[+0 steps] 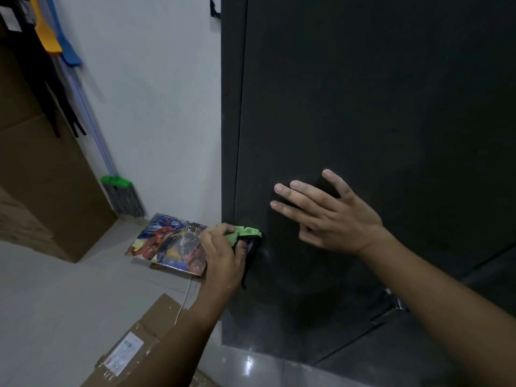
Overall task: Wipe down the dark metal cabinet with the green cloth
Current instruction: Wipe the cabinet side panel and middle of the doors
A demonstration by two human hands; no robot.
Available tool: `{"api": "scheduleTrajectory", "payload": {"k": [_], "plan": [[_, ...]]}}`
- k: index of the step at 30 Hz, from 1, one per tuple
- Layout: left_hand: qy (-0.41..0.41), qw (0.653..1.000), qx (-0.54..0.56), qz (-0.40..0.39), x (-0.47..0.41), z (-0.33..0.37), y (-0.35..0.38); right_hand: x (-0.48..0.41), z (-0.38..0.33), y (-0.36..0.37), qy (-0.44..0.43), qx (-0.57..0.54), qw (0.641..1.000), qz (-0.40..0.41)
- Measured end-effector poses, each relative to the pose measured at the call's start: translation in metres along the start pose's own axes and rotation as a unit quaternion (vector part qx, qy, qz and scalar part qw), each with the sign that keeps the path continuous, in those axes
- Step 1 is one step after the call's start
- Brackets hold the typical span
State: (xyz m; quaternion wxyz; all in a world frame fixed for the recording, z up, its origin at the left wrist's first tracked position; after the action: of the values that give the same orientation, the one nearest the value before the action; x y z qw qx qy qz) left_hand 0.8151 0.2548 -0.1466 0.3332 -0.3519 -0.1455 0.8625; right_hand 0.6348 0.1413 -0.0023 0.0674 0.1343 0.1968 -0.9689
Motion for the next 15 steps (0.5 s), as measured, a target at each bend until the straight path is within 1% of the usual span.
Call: {"api": "scheduleTrajectory", "payload": {"k": [4, 10, 15], "plan": [[0.003, 1.000, -0.004, 0.019, -0.0029, 0.0048, 0.0010, -0.0001, 0.0002, -0.0004, 0.004, -0.019, 1.000, 0.010], [-0.017, 1.000, -0.022, 0.010, -0.0010, 0.0079, 0.0031, -0.0003, -0.0003, 0.0001, 0.012, -0.023, 0.999, 0.024], [-0.013, 1.000, -0.020, -0.004, 0.0023, 0.0094, 0.0038, 0.0000, -0.0012, -0.0002, 0.016, -0.027, 0.999, 0.022]]}}
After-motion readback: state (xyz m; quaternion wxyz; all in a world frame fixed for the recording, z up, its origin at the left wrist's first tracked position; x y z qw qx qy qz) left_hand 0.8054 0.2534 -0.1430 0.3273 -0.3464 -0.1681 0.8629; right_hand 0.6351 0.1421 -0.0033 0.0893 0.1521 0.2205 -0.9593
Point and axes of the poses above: each hand's wrist, its own x-axis away from the middle knuckle, its own y-axis out of the palm, z = x × y, the point moved 3 cm from there along -x, towards the middle knuckle, and after that the axes turned 6 degrees about -z, right-handed, at the moved point
